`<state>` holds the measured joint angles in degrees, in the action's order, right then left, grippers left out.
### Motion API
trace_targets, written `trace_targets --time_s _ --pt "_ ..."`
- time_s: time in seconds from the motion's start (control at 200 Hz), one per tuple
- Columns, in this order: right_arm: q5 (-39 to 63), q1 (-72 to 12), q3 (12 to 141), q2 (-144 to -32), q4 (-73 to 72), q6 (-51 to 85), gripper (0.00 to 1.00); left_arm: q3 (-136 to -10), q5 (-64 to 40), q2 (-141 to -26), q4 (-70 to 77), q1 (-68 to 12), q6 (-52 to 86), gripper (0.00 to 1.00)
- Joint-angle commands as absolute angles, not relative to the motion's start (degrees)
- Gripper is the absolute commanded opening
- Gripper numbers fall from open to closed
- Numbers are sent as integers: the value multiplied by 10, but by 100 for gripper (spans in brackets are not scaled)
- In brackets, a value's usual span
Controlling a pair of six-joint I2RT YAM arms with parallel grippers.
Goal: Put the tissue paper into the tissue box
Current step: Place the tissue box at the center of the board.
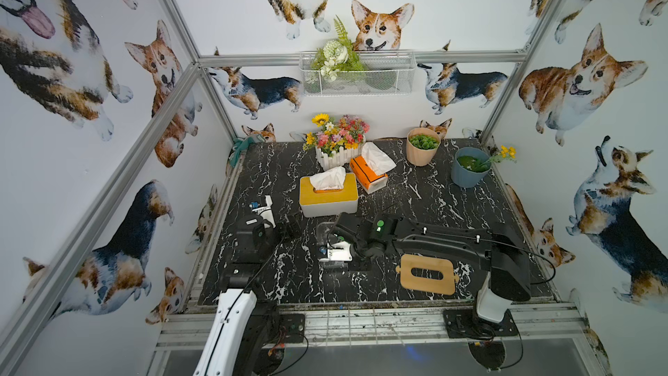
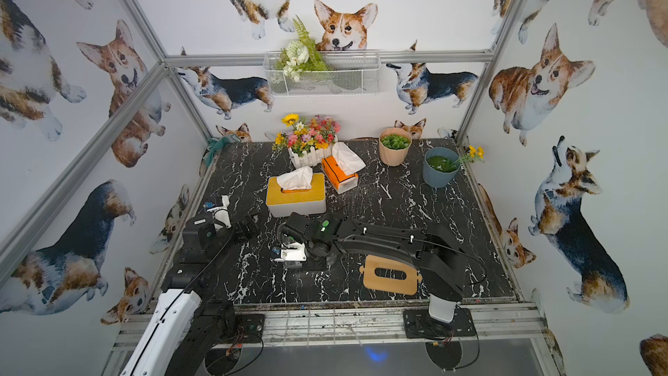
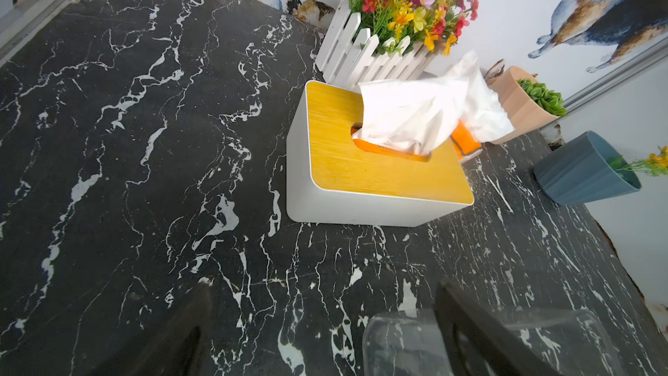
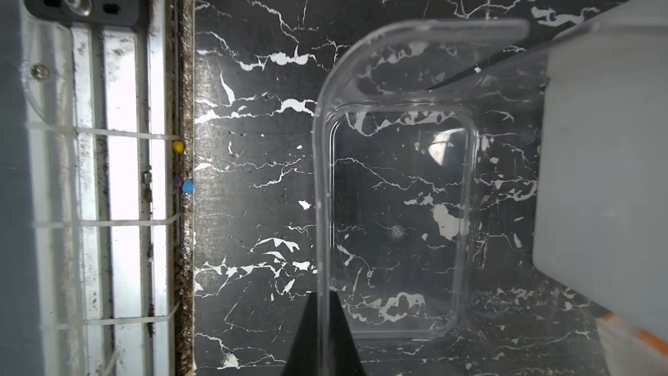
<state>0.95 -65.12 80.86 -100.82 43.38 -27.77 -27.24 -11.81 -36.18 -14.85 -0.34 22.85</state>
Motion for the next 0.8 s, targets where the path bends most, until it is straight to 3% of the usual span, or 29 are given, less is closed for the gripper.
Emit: trace_targets --time_s 0.0,0.085,0.17,0.405,0.621,0.796 --pt "-13 -651 803 -1016 398 -311 0 -279 -117 -367 -144 -2 223 100" --pt "-13 -649 804 -1026 396 -312 0 -279 -116 -368 -144 -3 223 100" --pt "-14 -646 811 -1037 395 -304 7 -278 -116 -367 -143 -3 223 100" --pt "4 -629 840 -1036 399 -265 41 -279 -118 -369 -142 -2 223 100" --pt "63 -580 844 -948 370 -210 56 -277 -120 -368 -142 -2 223 100" --pt "60 -533 746 -820 288 -130 88 -277 -123 -369 -140 -2 222 100"
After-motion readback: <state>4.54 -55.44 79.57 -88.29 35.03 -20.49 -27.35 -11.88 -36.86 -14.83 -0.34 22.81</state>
